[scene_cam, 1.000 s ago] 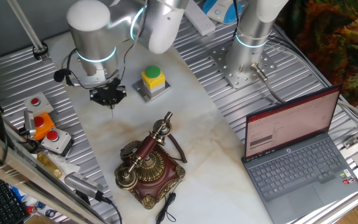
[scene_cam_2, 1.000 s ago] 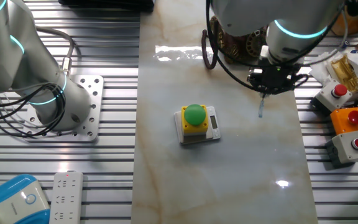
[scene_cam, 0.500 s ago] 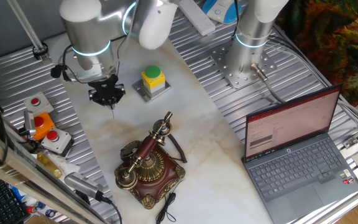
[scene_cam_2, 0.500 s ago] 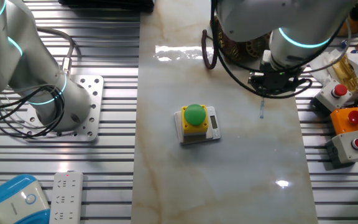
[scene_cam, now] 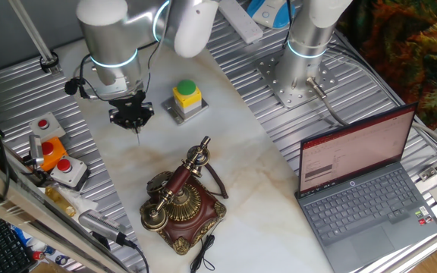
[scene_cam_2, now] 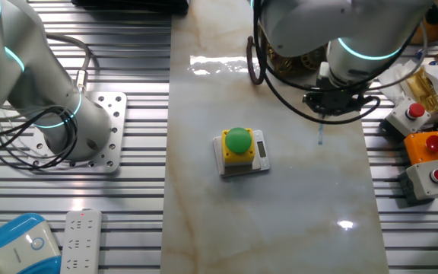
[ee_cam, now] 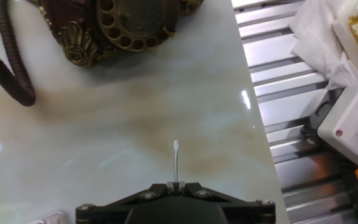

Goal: Dial a number on an old rotary phone

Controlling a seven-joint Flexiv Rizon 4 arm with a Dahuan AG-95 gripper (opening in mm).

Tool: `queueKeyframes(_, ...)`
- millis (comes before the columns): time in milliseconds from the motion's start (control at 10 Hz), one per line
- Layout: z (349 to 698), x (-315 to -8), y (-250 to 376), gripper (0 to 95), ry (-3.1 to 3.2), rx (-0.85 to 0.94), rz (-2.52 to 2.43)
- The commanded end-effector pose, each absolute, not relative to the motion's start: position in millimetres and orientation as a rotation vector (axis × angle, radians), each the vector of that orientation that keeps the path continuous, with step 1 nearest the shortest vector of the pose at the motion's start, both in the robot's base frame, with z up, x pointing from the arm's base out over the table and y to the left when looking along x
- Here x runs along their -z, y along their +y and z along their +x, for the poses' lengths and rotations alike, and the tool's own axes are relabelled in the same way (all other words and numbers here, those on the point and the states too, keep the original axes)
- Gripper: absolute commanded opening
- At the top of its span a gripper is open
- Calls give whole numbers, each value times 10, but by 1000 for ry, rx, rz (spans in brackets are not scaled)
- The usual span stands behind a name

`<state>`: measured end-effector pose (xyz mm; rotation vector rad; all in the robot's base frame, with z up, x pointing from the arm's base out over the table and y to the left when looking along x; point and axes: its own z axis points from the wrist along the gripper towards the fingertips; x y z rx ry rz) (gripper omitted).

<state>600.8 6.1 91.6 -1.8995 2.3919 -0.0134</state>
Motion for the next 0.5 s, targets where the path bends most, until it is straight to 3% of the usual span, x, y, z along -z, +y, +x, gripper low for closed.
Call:
queueKeyframes(100,5999,-911,49,0,2410,27,-1870)
queueKeyframes(500,5978,-920,185,0,2474,84,-1825)
